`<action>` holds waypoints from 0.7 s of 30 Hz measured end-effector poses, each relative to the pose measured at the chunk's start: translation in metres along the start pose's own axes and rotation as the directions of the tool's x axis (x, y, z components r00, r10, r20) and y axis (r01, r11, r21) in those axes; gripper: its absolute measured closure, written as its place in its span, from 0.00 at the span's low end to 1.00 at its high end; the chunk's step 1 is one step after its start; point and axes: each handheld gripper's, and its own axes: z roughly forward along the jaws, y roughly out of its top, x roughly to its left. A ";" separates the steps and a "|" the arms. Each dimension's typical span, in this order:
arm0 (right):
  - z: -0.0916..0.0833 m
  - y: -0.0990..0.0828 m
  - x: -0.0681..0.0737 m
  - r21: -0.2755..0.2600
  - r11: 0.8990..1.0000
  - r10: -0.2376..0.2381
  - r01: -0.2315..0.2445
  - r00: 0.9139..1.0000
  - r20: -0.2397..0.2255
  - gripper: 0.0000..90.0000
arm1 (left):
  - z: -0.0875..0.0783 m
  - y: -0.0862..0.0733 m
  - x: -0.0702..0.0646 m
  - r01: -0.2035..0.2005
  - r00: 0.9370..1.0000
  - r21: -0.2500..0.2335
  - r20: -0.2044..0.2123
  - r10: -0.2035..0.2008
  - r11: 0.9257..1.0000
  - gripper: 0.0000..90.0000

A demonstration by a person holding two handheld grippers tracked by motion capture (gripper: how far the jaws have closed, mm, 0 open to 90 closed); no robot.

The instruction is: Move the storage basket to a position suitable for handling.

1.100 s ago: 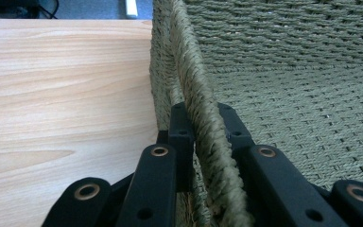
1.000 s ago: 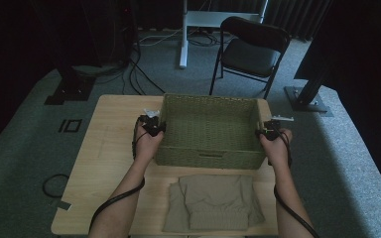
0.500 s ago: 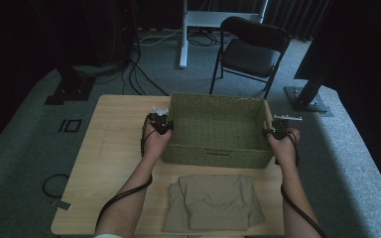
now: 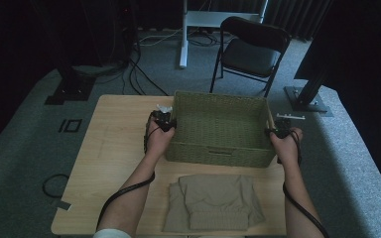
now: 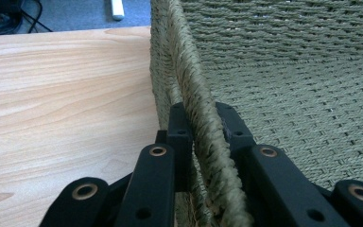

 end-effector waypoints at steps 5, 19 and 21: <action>-0.001 0.000 0.001 -0.004 1.000 -0.004 0.004 1.000 0.007 0.80 | 0.000 0.004 0.001 -0.008 1.000 0.027 0.020 0.008 1.000 0.85; -0.013 0.004 0.003 -0.230 0.970 -0.106 0.084 0.991 -0.086 0.29 | -0.014 0.016 0.005 -0.085 0.988 -0.049 0.125 0.091 0.995 0.39; -0.017 0.005 0.006 -0.275 0.953 -0.148 0.124 0.987 -0.068 0.20 | -0.016 0.017 0.006 -0.049 0.984 -0.045 0.167 0.056 0.998 0.34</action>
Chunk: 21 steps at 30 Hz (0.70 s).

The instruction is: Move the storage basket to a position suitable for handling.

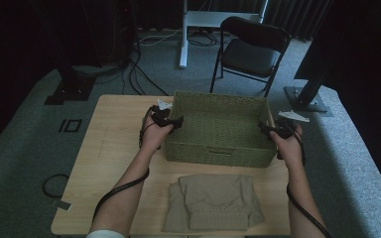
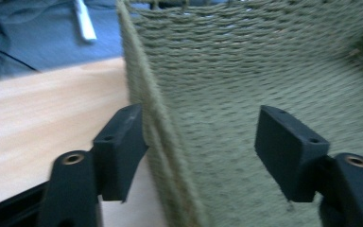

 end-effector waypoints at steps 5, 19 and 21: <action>-0.008 0.006 0.004 -0.042 0.999 -0.009 0.007 0.999 -0.035 0.17 | -0.012 0.003 0.000 -0.051 0.999 -0.074 0.002 0.051 0.996 0.31; -0.034 0.002 0.015 -0.064 0.993 -0.104 0.100 0.993 -0.060 0.16 | -0.053 0.002 0.007 -0.024 0.999 -0.117 0.046 0.029 0.993 0.22; -0.039 0.000 0.016 -0.071 0.992 -0.108 0.104 0.992 -0.060 0.16 | -0.058 0.001 0.008 -0.004 0.999 -0.118 0.032 0.008 0.993 0.21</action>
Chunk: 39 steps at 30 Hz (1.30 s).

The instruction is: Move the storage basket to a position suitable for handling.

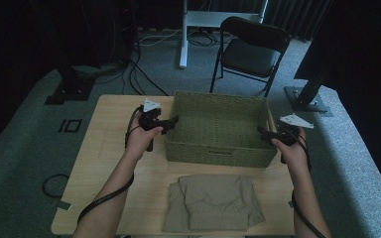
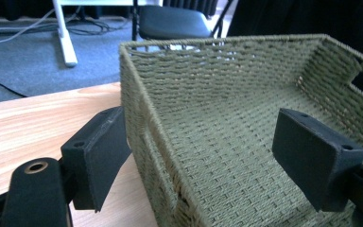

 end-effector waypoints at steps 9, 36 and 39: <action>-0.019 -0.008 0.010 -0.002 0.999 -0.036 0.036 0.999 -0.010 0.16 | -0.019 -0.009 -0.003 -0.028 0.999 -0.005 0.023 0.028 1.000 0.21; -0.063 -0.058 0.054 0.037 0.998 -0.049 0.055 0.989 -0.140 0.16 | -0.057 -0.072 -0.056 -0.094 0.983 0.053 0.162 0.084 0.994 0.20; -0.065 -0.065 0.057 0.049 0.997 -0.046 0.054 0.987 -0.152 0.16 | -0.061 -0.078 -0.058 -0.094 0.984 0.062 0.159 0.083 0.994 0.20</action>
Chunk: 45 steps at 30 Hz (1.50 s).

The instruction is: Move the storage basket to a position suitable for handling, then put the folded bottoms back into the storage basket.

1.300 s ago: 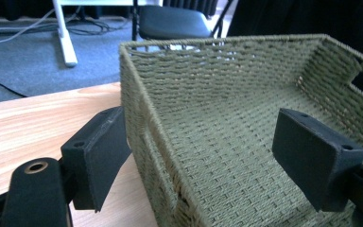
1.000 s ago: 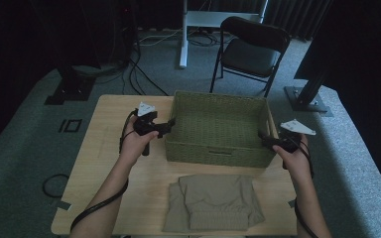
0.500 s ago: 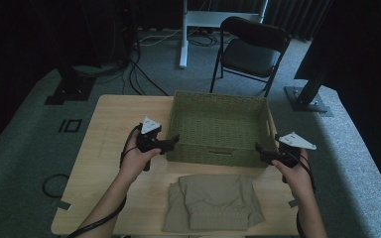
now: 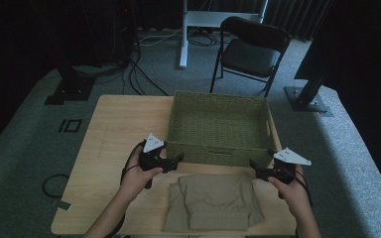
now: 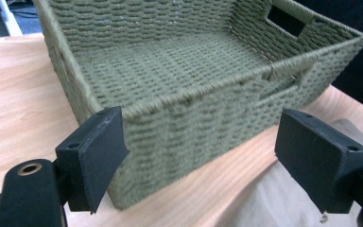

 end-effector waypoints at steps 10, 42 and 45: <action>0.000 -0.027 0.015 0.054 0.999 0.012 -0.009 0.999 -0.045 0.16 | 0.007 -0.035 -0.007 -0.018 1.000 0.075 -0.005 0.019 0.997 0.20; 0.024 -0.071 0.034 0.271 0.962 0.050 -0.025 0.995 -0.087 0.17 | 0.033 -0.086 -0.037 0.017 1.000 0.244 0.019 -0.022 0.970 0.17; 0.026 -0.072 0.037 0.288 0.957 0.040 -0.012 0.995 -0.090 0.17 | 0.037 -0.087 -0.042 -0.008 1.000 0.239 0.019 0.004 0.971 0.17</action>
